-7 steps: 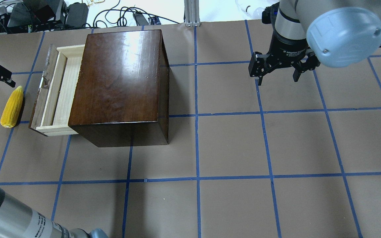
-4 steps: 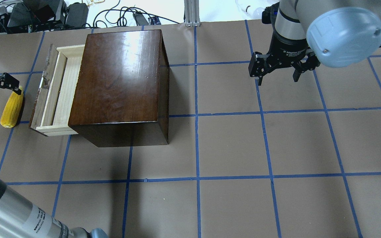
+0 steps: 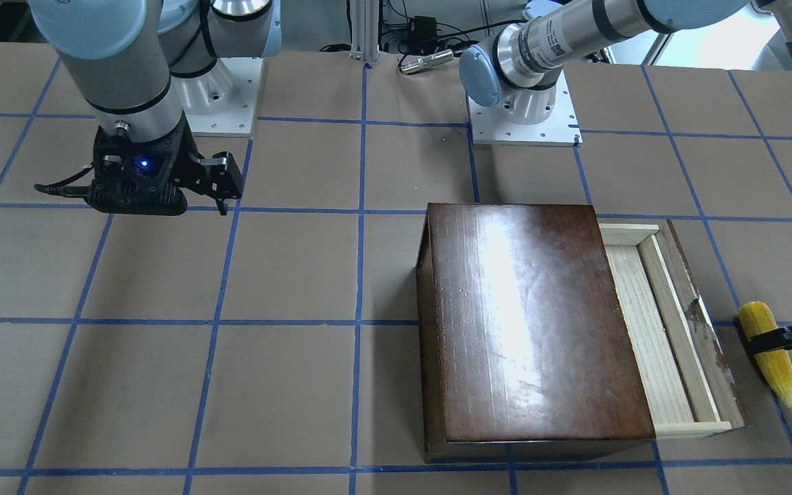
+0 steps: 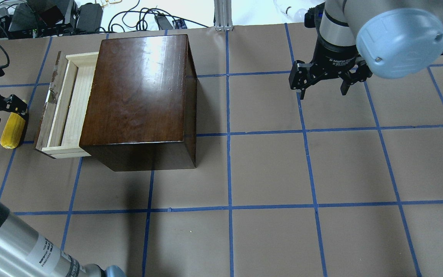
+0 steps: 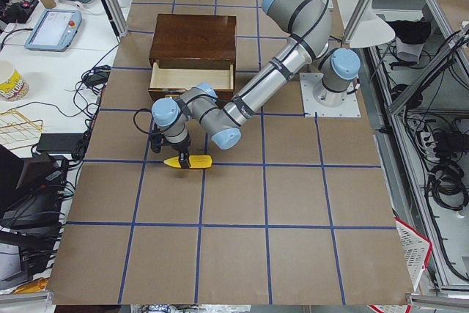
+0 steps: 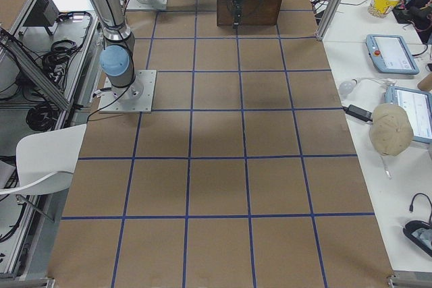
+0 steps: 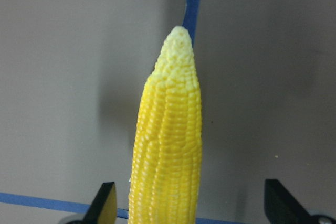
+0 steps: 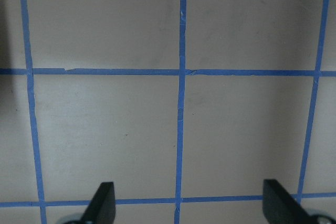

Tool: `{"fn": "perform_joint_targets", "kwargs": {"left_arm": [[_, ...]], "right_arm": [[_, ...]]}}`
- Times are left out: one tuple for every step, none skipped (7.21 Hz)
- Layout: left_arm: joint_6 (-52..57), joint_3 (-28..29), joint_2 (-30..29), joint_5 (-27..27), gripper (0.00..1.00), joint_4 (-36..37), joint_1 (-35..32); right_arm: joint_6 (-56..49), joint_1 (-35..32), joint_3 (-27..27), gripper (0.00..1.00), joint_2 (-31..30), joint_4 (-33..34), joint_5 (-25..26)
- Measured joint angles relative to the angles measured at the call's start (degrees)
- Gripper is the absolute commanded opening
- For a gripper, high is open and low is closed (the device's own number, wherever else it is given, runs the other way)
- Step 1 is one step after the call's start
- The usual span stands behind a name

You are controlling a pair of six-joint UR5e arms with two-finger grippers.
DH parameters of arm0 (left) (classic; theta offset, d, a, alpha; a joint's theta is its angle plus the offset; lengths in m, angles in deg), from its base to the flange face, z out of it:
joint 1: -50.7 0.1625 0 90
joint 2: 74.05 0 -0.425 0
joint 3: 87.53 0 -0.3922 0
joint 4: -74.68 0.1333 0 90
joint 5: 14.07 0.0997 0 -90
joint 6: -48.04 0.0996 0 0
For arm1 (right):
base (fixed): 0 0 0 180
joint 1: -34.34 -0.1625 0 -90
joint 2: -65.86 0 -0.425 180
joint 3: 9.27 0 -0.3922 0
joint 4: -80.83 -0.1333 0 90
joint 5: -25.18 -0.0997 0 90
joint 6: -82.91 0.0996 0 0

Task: Open drawer and put corn inside
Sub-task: 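Lower the left gripper and grasp the yellow corn cob, then lift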

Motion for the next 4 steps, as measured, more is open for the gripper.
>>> {"fn": "perform_joint_targets", "kwargs": {"left_arm": [[0.8, 0.0, -0.6, 0.5, 1.0, 1.0, 0.0], [2.2, 0.1, -1.5, 0.7, 0.89, 2.6, 0.0], [2.9, 0.2, -2.3, 0.8, 0.45, 3.7, 0.0], [3.1, 0.4, -2.8, 0.6, 0.07, 4.1, 0.0]], "right_arm": [[0.0, 0.0, 0.0, 1.0, 0.0, 0.0, 0.0], [0.0, 0.0, 0.0, 1.0, 0.0, 0.0, 0.0], [0.0, 0.0, 0.0, 1.0, 0.0, 0.0, 0.0], [0.0, 0.0, 0.0, 1.0, 0.0, 0.0, 0.0]]}}
